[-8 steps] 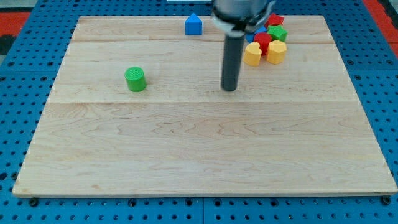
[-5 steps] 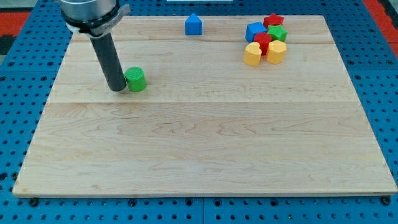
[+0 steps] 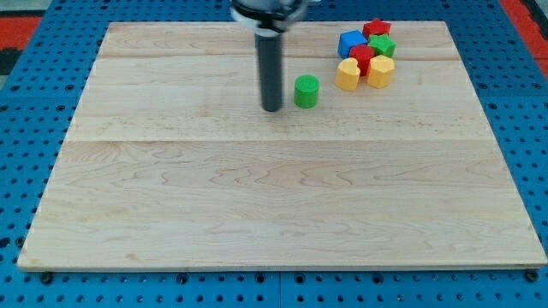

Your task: Push the green circle closer to the group of blocks

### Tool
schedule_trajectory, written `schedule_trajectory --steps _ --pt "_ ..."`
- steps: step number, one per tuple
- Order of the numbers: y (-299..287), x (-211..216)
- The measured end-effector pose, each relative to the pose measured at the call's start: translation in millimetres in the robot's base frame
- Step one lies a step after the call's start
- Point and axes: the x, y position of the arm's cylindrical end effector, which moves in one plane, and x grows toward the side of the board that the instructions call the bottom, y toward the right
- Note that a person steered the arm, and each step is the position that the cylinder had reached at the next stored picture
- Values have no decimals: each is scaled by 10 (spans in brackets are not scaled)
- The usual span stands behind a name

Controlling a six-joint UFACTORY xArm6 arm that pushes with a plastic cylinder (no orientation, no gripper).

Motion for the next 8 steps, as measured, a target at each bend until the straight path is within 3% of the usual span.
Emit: schedule_trajectory --steps 1,2,4,5,7,8 --pt "365 -73" --pt "385 -475" --pt "-271 -585" --pt "31 -686" --pt "-51 -686" --pt "471 -670"
